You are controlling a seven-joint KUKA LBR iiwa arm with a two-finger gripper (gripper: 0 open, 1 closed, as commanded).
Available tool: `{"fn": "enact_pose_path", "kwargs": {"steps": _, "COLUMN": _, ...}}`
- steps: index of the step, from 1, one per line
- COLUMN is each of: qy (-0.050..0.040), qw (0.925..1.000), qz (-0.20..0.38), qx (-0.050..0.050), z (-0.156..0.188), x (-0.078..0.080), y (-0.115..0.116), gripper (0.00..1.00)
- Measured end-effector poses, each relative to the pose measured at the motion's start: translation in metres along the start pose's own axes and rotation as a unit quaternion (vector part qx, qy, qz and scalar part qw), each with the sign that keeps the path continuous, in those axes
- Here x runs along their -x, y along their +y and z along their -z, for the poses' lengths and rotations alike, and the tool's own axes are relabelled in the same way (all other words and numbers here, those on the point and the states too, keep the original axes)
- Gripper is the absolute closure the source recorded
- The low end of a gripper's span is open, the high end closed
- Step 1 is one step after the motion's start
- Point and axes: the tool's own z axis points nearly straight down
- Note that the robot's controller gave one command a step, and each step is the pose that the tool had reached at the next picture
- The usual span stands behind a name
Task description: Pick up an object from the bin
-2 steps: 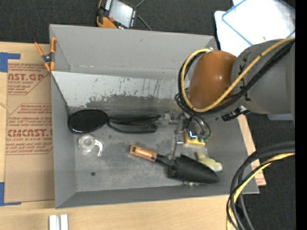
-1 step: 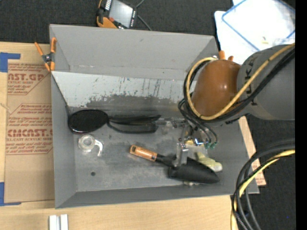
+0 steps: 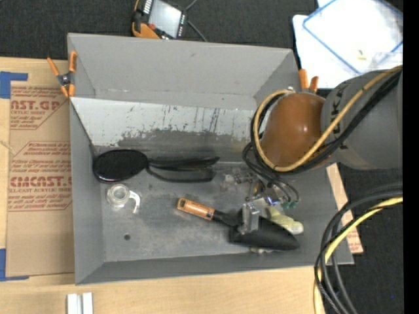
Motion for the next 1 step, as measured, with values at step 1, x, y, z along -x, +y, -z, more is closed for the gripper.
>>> {"fn": "enact_pose_path", "kwargs": {"steps": 1, "qy": -0.0034, "qw": 0.9932, "qz": 0.116, "qx": 0.000, "z": -0.0295, "x": -0.0176, "y": -0.0142, "gripper": 0.00}}
